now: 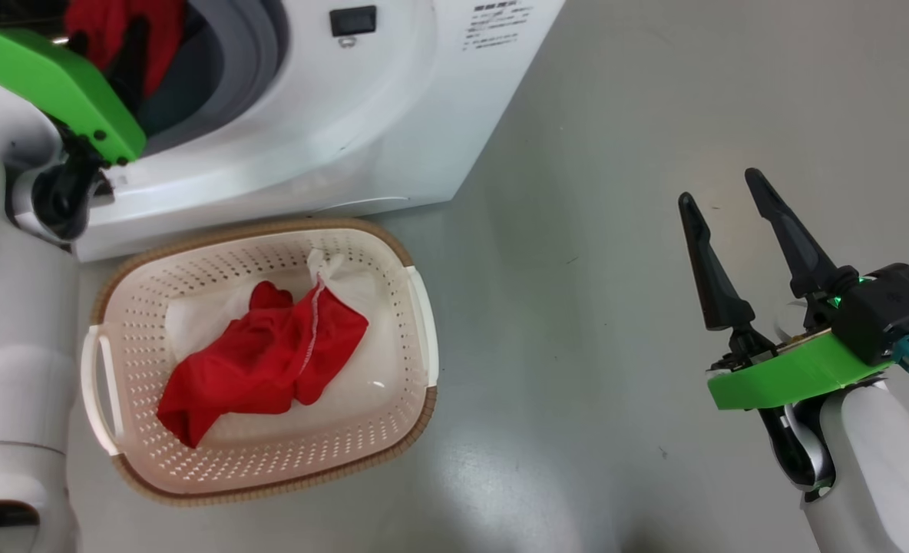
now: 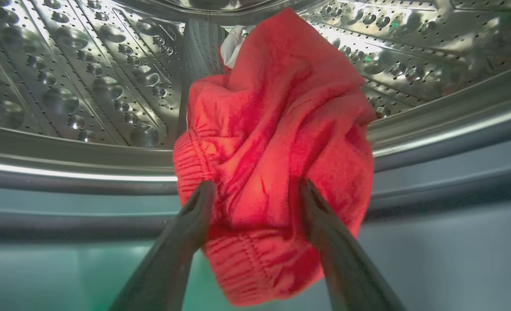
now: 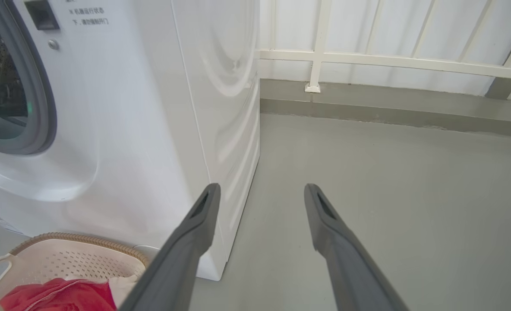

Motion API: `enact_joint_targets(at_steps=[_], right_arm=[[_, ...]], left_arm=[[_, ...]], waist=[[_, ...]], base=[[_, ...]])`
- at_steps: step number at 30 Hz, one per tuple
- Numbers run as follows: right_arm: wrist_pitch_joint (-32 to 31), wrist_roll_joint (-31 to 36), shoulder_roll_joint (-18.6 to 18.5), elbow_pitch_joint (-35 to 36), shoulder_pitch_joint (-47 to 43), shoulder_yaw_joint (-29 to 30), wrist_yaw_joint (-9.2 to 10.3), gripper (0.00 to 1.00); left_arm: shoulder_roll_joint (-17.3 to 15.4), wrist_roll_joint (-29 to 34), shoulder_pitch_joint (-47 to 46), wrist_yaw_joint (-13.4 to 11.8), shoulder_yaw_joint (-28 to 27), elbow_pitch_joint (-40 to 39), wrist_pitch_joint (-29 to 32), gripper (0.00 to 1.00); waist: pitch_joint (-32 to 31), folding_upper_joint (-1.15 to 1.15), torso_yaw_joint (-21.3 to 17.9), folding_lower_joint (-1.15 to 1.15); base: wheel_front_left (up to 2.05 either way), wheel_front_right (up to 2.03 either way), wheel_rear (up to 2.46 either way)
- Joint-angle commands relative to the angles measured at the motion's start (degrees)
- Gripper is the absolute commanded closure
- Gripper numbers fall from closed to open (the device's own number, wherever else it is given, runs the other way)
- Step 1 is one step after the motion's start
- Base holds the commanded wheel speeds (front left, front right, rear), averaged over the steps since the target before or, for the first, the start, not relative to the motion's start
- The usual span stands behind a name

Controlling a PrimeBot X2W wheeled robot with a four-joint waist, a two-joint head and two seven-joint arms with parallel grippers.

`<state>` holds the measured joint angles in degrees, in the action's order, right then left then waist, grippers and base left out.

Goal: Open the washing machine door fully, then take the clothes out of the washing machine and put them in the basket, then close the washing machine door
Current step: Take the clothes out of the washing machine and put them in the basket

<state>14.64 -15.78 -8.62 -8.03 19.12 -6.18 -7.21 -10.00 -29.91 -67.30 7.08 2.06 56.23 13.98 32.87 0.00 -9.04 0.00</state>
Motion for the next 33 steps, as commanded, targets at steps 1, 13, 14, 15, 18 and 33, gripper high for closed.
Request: enact_joint_targets(at_steps=[1, 13, 14, 15, 18, 33], right_arm=[[0.4, -0.7, -0.1, 1.0, -0.2, -1.2, -0.28, 0.0], [0.4, -1.7, -0.1, 0.5, -0.2, -1.9, -0.28, 0.0], [0.4, -1.8, -0.1, 0.5, -0.1, -1.9, -0.28, 0.0], [0.4, -1.8, -0.1, 0.5, -0.1, -1.9, -0.28, 0.0], [0.4, -2.0, -0.1, 0.2, 0.1, -2.1, -0.28, 0.0], [0.4, -2.0, -0.4, -0.4, -1.2, -2.1, -0.28, 0.0]], left_arm=[[-2.9, 0.1, -1.1, -0.2, -0.5, -0.5, 0.7, 0.0], [-3.6, 0.9, -1.4, -2.0, 0.9, 2.5, 0.7, 1.0], [-3.7, 1.2, -1.3, -2.2, 1.1, 2.3, -0.6, 1.0], [-3.7, 1.2, -1.3, -2.2, 1.1, 2.3, -0.6, 1.0], [-3.7, 2.1, 0.0, -2.5, 1.4, 1.3, -6.9, 1.0], [-4.0, 6.5, 9.4, -2.0, 3.2, -5.5, -28.7, 1.0]], waist=[[0.1, 0.0, -0.5, 0.0], [0.2, 0.0, -0.8, 0.0], [0.1, 0.0, -0.7, 0.0], [0.1, 0.0, -0.7, 0.0], [-0.4, 0.0, -0.1, 0.0], [-6.7, 0.0, 2.7, 0.0]], base=[[0.0, 0.0, 0.0], [0.0, 0.0, 0.0], [0.0, 0.0, 0.0], [0.0, 0.0, 0.0], [0.0, 0.0, 0.0], [0.0, 0.0, 0.0]])
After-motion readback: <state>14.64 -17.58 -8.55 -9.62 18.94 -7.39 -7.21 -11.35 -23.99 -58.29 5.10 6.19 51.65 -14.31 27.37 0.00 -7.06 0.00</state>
